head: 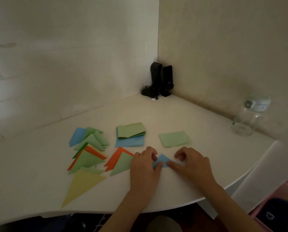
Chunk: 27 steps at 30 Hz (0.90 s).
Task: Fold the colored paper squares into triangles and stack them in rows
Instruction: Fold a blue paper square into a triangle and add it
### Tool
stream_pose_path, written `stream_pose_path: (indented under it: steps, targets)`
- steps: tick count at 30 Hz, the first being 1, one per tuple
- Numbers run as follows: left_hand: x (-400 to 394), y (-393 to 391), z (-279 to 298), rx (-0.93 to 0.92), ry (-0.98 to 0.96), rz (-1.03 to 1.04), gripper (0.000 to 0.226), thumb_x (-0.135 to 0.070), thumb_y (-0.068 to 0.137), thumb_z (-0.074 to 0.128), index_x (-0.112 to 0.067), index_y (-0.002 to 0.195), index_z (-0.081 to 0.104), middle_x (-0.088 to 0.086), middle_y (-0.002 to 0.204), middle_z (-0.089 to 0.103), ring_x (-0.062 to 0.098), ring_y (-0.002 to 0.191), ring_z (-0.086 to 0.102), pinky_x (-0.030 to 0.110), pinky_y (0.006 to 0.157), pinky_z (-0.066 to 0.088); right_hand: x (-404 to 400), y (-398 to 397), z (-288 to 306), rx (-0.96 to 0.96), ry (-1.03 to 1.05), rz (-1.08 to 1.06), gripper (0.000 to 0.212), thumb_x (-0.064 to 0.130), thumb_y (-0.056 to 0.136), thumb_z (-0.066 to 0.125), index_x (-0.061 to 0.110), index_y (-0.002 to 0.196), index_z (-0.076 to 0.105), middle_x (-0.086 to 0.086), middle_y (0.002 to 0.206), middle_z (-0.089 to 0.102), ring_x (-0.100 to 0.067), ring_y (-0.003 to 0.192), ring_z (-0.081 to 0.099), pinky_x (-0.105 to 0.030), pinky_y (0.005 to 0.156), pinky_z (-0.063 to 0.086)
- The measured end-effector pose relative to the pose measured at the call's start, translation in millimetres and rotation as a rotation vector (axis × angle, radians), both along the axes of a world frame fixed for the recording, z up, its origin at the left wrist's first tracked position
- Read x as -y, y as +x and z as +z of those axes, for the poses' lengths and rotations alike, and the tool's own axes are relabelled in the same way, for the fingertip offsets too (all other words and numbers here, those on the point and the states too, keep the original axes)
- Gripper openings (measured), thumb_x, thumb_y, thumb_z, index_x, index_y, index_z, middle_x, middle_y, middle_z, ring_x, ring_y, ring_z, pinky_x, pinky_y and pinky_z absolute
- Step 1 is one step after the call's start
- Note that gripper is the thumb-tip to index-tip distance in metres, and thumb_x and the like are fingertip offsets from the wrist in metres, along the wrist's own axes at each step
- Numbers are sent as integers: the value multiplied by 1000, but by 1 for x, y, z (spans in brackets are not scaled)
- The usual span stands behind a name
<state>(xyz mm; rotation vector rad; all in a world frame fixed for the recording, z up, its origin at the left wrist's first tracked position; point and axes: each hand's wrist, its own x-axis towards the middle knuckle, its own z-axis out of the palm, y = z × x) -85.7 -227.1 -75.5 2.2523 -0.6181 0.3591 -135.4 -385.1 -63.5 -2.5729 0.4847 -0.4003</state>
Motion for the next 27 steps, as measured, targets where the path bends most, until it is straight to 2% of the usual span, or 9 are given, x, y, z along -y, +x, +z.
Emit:
stream_pose_path:
  steps: [3, 5, 10, 13, 15, 18, 21, 24, 27]
  targets:
    - [-4, 2, 0, -69, -48, -25, 24, -20, 81, 66, -28, 97, 50, -19, 84, 56, 6, 80, 44, 16, 68, 32, 3, 2, 4, -58, 50, 9, 27, 59, 69, 67, 39, 83, 54, 18, 81, 51, -2, 78, 48, -31, 80, 37]
    - [-7, 4, -1, -115, -74, -41, 26, -15, 80, 65, -29, 95, 50, -19, 83, 58, 7, 81, 48, 19, 70, 36, 8, 4, 4, -76, 137, 28, 24, 50, 68, 73, 37, 81, 58, 17, 78, 54, 0, 73, 50, -31, 80, 40]
    - [-12, 8, -3, -184, -146, -65, 28, -1, 78, 64, -26, 87, 56, -15, 79, 64, 8, 72, 54, 23, 68, 46, 18, 2, 4, -52, 242, 100, 18, 34, 69, 78, 30, 81, 65, 14, 74, 61, 1, 64, 51, -17, 63, 39]
    - [-16, 7, -2, -143, -156, -87, 25, 3, 78, 62, -21, 85, 61, -12, 78, 66, 8, 68, 55, 16, 63, 44, 16, 0, 2, -22, 226, 95, 14, 35, 71, 75, 33, 80, 65, 16, 76, 60, 2, 65, 50, -22, 69, 42]
    - [-17, 4, -1, -93, -112, -90, 23, 2, 80, 60, -21, 86, 61, -10, 79, 66, 8, 69, 56, 20, 64, 45, 14, -1, 1, -21, 216, 86, 12, 37, 73, 73, 37, 79, 62, 16, 77, 59, 3, 66, 49, -28, 77, 44]
    - [-11, -4, 5, 13, 61, -71, 10, -15, 89, 55, -19, 97, 59, -2, 90, 60, 13, 83, 52, 29, 73, 44, 10, -4, 1, -21, 190, 86, 14, 38, 76, 69, 43, 77, 56, 16, 81, 56, 4, 69, 47, -33, 85, 42]
    - [3, -13, 12, 72, 214, -37, 25, -31, 91, 54, -13, 110, 56, 6, 102, 55, 23, 92, 49, 35, 79, 41, 7, -7, 2, 2, 184, 89, 15, 38, 78, 67, 44, 78, 54, 15, 86, 56, 1, 75, 48, -34, 87, 40]
    - [12, -15, 16, 2, 259, 5, 29, -32, 90, 56, -15, 112, 52, 7, 108, 51, 25, 95, 48, 36, 83, 41, 7, -7, 2, -7, 161, 97, 10, 39, 80, 64, 42, 85, 56, 15, 88, 55, -2, 81, 48, -31, 85, 35]
    - [16, -10, 18, -160, 190, 11, 32, -24, 85, 63, -18, 113, 49, 4, 106, 48, 21, 96, 50, 29, 82, 41, 7, -7, 1, 2, 139, 96, 11, 40, 80, 64, 44, 85, 54, 17, 86, 53, -1, 82, 48, -29, 80, 31]
